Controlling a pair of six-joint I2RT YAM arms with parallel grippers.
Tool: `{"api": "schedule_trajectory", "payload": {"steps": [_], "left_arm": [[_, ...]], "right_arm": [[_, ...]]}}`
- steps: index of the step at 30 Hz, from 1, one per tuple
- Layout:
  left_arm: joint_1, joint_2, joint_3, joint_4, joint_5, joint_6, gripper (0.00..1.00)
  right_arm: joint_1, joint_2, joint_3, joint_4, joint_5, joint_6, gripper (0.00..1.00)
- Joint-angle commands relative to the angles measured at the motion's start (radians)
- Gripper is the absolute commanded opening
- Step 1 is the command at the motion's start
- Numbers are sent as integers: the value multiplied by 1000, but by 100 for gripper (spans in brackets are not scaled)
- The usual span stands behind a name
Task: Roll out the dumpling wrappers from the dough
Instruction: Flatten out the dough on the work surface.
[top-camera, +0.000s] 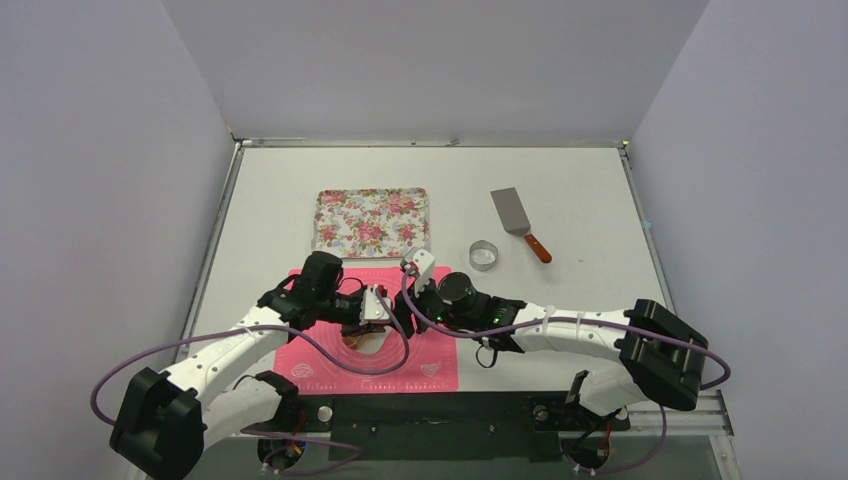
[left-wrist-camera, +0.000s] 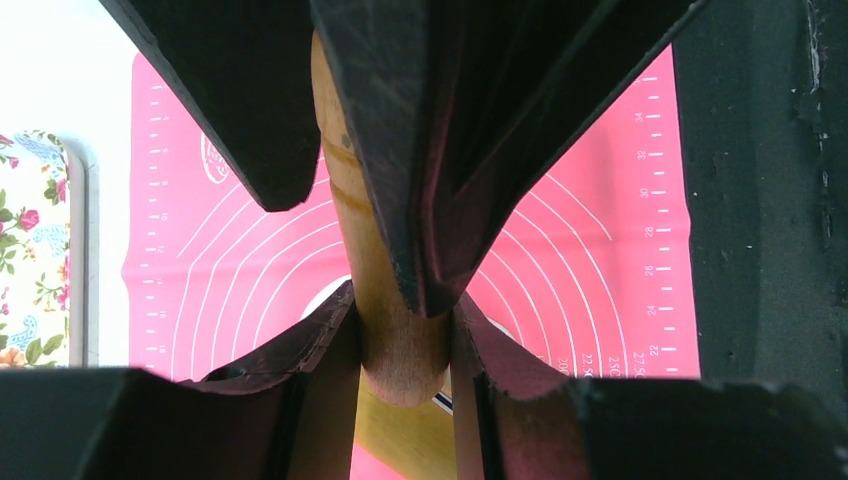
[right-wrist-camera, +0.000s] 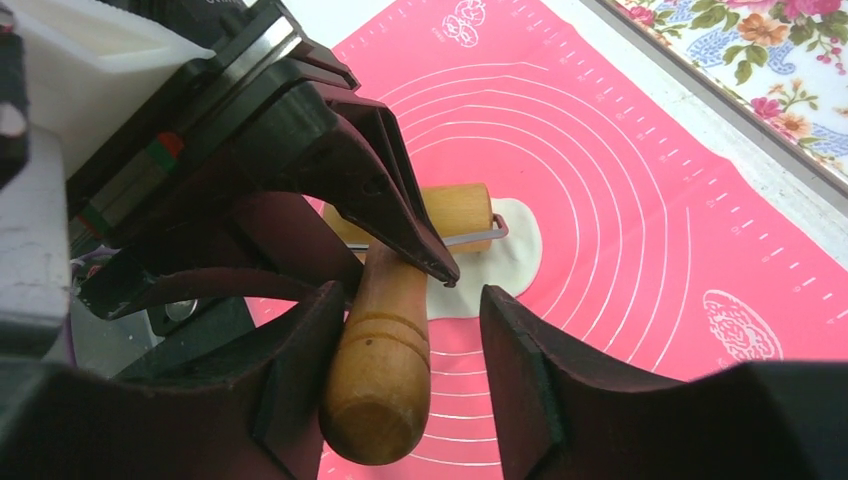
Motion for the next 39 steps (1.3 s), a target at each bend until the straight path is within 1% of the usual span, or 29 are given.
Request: {"api": "schedule_trajectory", "payload": {"steps": [1,2,3,5,6,9,10,16,20,22,23,24,25,26,27,28,30,31,32,34,37,39], "left_arm": [[-6,-2,29,17,38,-3,0],[-6,-2,28,16,38,-3,0],[-6,-2,29,16,39,-3,0],[-6,-2,30,16,40,-3,0],[-6,-3,30,16,41,-3,0],[-6,-2,32,19,37,-6,0],[-6,-3,31,20,35,-7,0],[-6,-3,33,21,27,-8,0],[-6,-4,32,19,31,-5,0],[-6,-3,32,19,33,-5,0],[-6,-2,33,19,33,-5,0],[-6,-3,34,19,32,-5,0],[-6,-4,35,19,32,-5,0],[-6,-4,37,19,31,-6,0],[-6,-4,37,19,30,-9,0],[-6,-4,37,19,30,-10,0],[-6,-3,41,19,23,-32,0],[-6,-3,47,21,10,-46,2],[-6,-3,52,21,-2,-78,19],[-5,-8,72,7,-41,-110,33],[-2,-33,120,-62,-88,-118,36],[1,-44,155,-127,-90,-110,38]], "right_arm": [[3,19,39,-2,10,-1,40],[3,19,39,-1,9,0,35],[3,20,40,0,8,0,26],[4,24,49,-11,3,-6,22],[7,27,52,-18,5,-10,23],[10,33,58,-44,0,-20,40],[10,30,57,-46,-4,-20,41],[10,28,51,-64,-13,-16,45],[9,27,63,-58,-14,-20,42],[8,35,76,-70,-23,-27,37],[8,38,79,-73,-28,-29,31],[8,44,84,-75,-32,-29,27],[8,47,85,-76,-38,-29,18],[9,50,86,-79,-39,-30,6],[9,51,85,-82,-38,-30,2],[8,50,85,-88,-38,-34,0],[7,45,87,-114,-29,-51,0],[7,43,88,-124,-15,-57,0],[7,35,89,-148,-7,-75,0],[7,18,90,-181,15,-107,0],[9,-10,90,-224,39,-171,0],[13,-28,91,-257,45,-212,0]]}}
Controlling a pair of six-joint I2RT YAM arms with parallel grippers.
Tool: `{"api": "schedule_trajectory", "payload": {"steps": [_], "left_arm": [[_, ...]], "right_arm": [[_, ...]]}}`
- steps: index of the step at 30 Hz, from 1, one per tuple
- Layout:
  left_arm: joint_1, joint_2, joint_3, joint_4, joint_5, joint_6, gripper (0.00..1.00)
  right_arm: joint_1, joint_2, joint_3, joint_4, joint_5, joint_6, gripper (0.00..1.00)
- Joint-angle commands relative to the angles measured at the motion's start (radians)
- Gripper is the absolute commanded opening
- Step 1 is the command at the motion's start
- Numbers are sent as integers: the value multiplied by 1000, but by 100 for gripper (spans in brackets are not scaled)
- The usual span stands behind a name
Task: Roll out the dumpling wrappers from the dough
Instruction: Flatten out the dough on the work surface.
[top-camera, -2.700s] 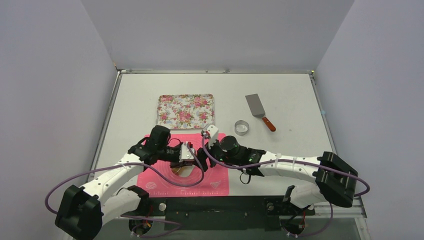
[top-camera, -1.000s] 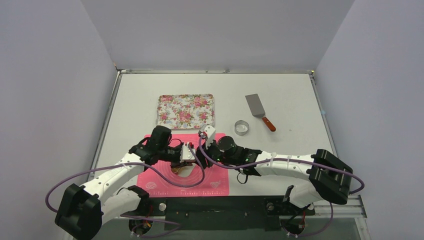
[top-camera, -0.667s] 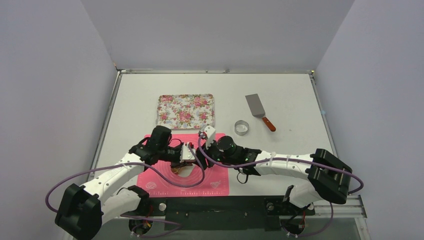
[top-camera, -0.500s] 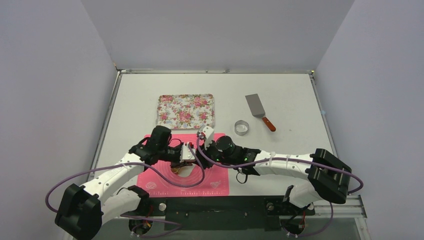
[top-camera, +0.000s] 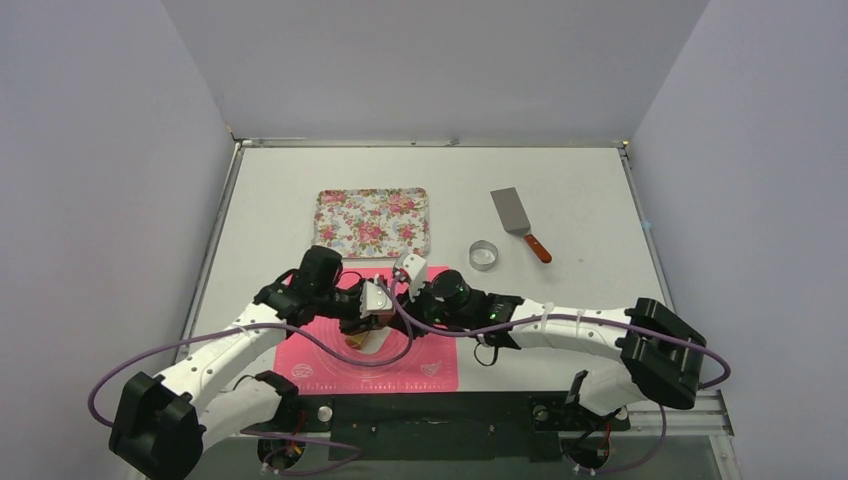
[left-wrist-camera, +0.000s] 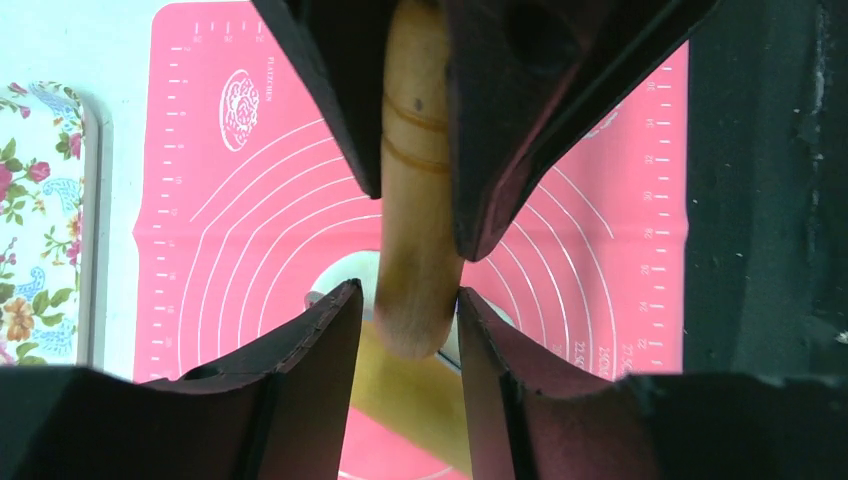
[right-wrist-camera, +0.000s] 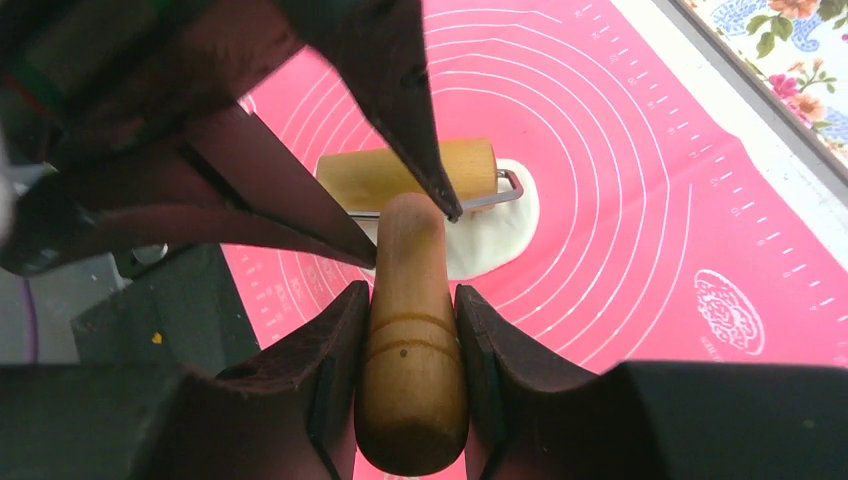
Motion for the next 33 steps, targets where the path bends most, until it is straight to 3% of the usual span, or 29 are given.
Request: {"api": "schedule_trajectory", "payload": {"steps": [1,6,10,15,18,27,33], "left_arm": [[-2,-43,124,-104,-26,-40,39],[1,-63,201,-270,34,12,41],[8,-91,220,-293,17,14,44],[29,-131,193,-244,-197,-56,46],[100,-146,188,-284,-232,-63,47],[503,-137,197,-387,-216,-80,48],[568,-131,134,-335,-217,-127,49]], "right_arm": [[7,-54,29,-128,83,-153,0],[18,-112,-12,-160,100,-224,0],[47,-134,-22,-205,123,-266,0],[92,-155,-40,-272,149,-312,0],[109,-144,-46,-270,163,-317,0],[90,-14,16,-304,109,-266,0],[89,8,37,-333,115,-225,0]]}}
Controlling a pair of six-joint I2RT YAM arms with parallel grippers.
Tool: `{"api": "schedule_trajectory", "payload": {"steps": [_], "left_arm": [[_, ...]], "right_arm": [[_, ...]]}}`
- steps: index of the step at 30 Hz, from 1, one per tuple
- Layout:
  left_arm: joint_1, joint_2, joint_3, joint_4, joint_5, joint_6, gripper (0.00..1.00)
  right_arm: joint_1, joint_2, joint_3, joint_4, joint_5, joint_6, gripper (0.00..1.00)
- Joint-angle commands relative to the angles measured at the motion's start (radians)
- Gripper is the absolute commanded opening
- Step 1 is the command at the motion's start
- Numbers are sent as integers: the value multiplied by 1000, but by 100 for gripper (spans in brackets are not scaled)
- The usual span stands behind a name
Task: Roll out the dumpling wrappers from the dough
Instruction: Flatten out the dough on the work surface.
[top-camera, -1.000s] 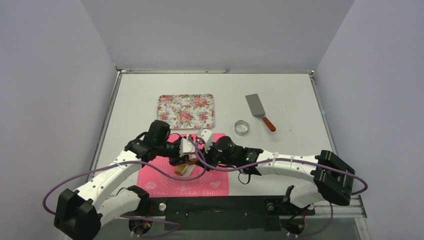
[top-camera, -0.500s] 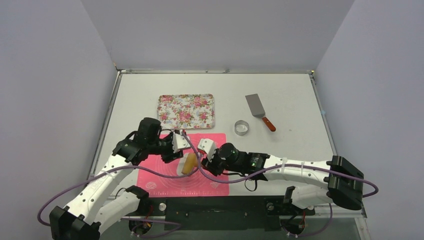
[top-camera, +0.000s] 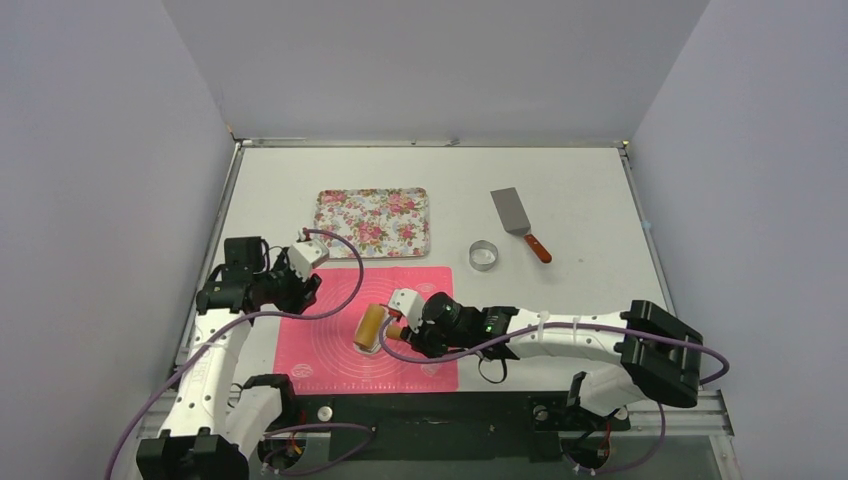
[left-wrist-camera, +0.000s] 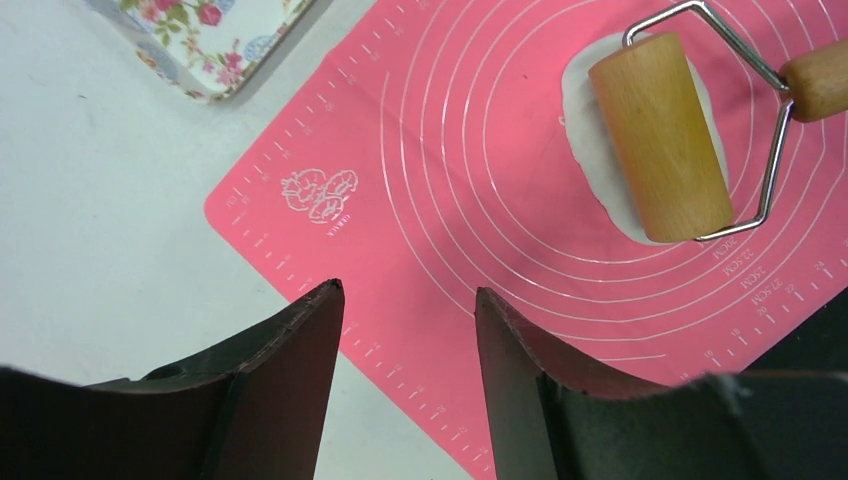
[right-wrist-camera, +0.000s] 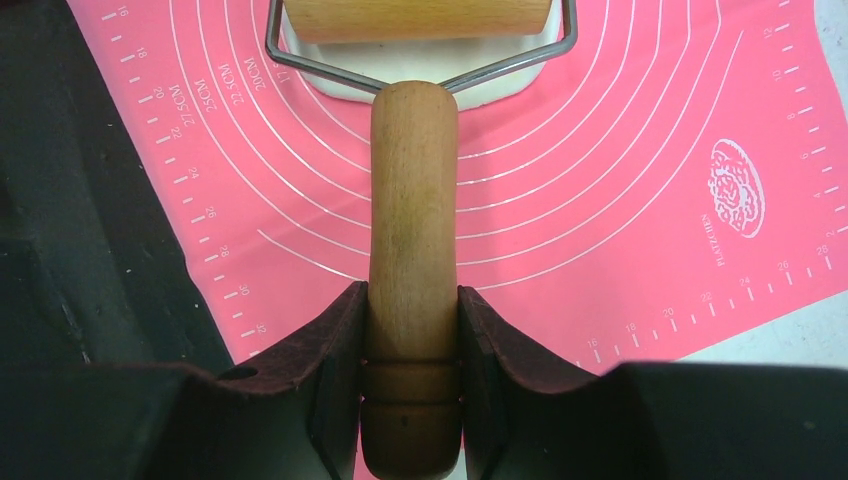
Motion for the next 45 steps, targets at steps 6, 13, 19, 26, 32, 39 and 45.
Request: {"api": "schedule_trajectory", "payload": {"steps": [6,13,19,26,32,39,45], "left_arm": [[12,-5,-59,34,15,-58,50],[13,-5,-61,37,12,-62,55],[13,-5,-51,39,13,-69,55],[13,-14,-52,40,3,-68,55],[13,-11,-49,47,1,-67,55],[13,-11,-51,52,-8,-66,56],[13,-11,-48,53,-10,-67,56]], "right_arm": [[-3,-86,40,-154,41,64,0],[6,-110,-11,-158,26,127,0],[4,32,94,-181,11,109,0],[-5,85,139,-200,-9,109,0],[18,-5,79,-270,-33,175,0],[37,-33,25,-280,-51,225,0],[34,43,132,-285,-41,161,0]]}}
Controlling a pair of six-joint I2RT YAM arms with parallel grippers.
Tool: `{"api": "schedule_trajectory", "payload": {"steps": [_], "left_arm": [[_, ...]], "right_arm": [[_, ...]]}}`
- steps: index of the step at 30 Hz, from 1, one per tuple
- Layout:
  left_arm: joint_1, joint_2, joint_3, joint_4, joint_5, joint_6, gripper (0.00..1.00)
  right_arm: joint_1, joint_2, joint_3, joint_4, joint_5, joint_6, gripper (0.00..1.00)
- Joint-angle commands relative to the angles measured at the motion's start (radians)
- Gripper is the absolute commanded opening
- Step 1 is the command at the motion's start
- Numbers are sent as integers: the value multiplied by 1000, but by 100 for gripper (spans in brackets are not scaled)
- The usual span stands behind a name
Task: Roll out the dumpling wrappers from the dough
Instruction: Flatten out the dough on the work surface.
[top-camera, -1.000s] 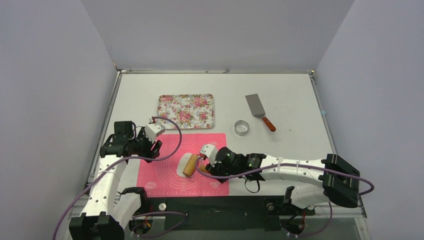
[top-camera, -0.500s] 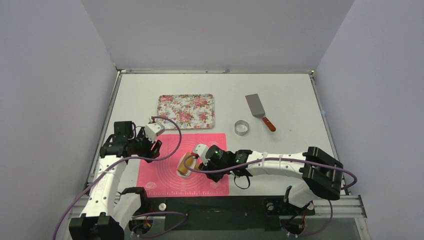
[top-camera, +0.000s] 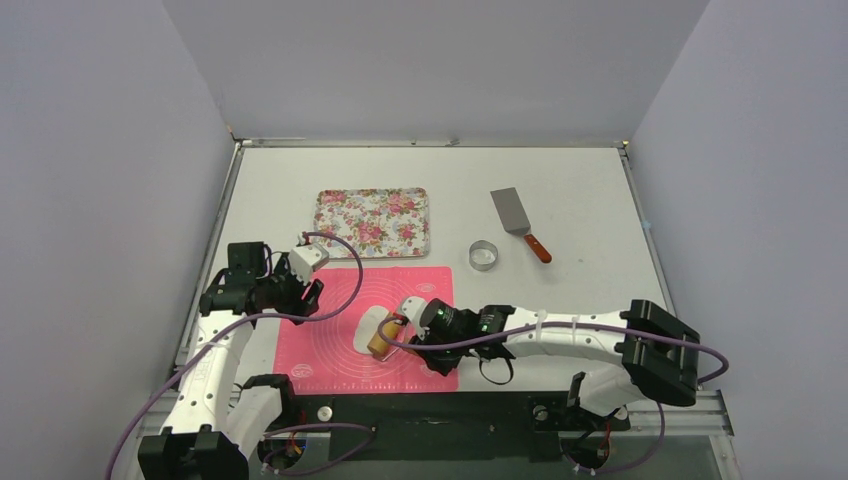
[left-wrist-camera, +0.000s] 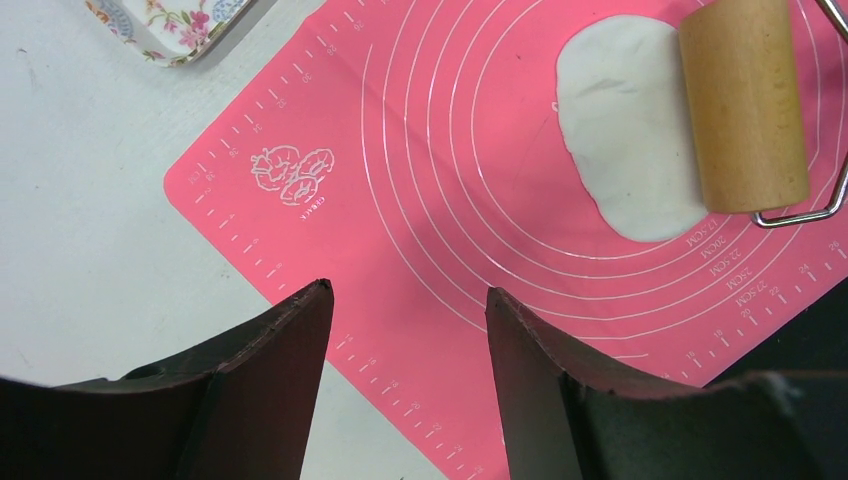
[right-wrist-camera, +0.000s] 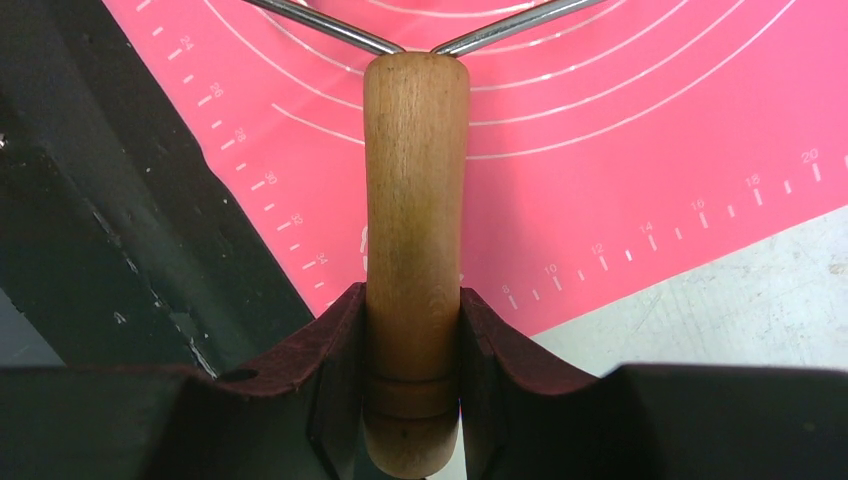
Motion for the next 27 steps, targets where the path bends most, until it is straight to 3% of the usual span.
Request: {"api": "schedule_trajectory", "payload": {"steps": [1,7,19,27], "left_arm": [[5,-10,16,42,1,-6,56],[6,-15,31,27,-6,-1,56],[5,-17,27,38,-4,0,56],[5,-18,27,32,-1,0,56]], "right_arm": [[5,81,108,1,-11,-43,0],[5,187,175,-5,-41,-85,0],[52,56,65,-73,-36,-2,0],[51,158,164,-94,-56,-72,0]]}}
